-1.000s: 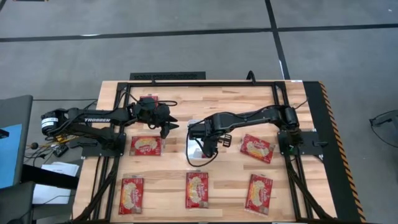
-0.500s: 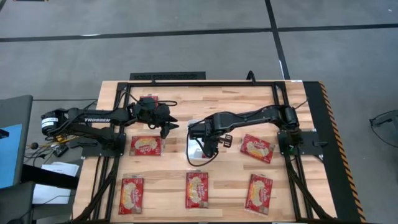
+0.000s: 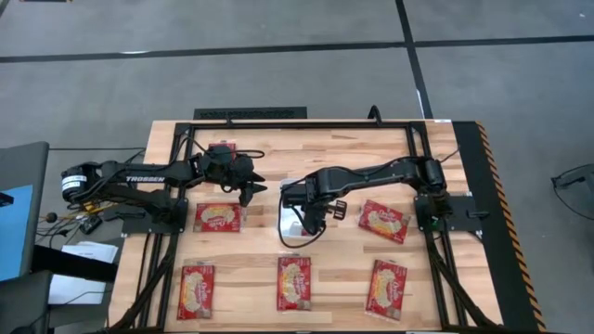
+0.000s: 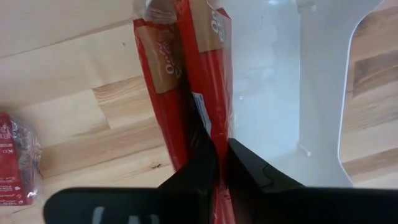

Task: Sort popcorn bags into baskets
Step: Put the red popcorn bag into the white bin

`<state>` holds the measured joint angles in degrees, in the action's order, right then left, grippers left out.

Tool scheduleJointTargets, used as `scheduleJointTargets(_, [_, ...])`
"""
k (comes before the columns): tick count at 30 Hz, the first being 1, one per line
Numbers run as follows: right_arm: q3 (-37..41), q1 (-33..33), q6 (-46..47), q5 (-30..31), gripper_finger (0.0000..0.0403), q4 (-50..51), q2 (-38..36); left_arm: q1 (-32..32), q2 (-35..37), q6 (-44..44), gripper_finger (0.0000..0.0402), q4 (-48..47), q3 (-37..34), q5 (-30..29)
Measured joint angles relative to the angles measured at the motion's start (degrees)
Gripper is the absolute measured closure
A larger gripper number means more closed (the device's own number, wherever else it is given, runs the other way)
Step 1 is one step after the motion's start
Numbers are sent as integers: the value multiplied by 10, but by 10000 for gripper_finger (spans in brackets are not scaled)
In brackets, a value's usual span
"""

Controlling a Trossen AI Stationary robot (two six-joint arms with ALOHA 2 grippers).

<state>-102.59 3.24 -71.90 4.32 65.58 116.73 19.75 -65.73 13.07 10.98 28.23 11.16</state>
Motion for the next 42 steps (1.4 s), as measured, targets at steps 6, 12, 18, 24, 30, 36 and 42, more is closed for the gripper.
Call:
scheduleJointTargets(6, [0, -5, 1, -1, 306, -5, -1, 0, 0, 0, 248, 0, 0, 0])
scheduleJointTargets(12, [0, -4, 7, 1, 237, -13, -1, 0, 0, 0, 248, 0, 0, 0])
scheduleJointTargets(18, [0, -4, 10, 34, 214, -11, -3, 0, 0, 0, 248, 0, 0, 1])
scheduleJointTargets(24, [1, -4, 25, 37, 229, 15, -15, 0, 0, 4, 248, 0, 0, 2])
scheduleJointTargets(30, [0, -3, 38, 39, 239, 15, -34, 0, 0, 11, 248, 0, 0, 2])
scheduleJointTargets(36, [0, -10, 53, 33, 250, -68, -40, 0, 0, 27, 248, 11, 0, 1])
scheduleJointTargets(42, [1, -27, 143, 29, 295, -163, -8, -11, 0, 37, 248, 17, 0, 0])
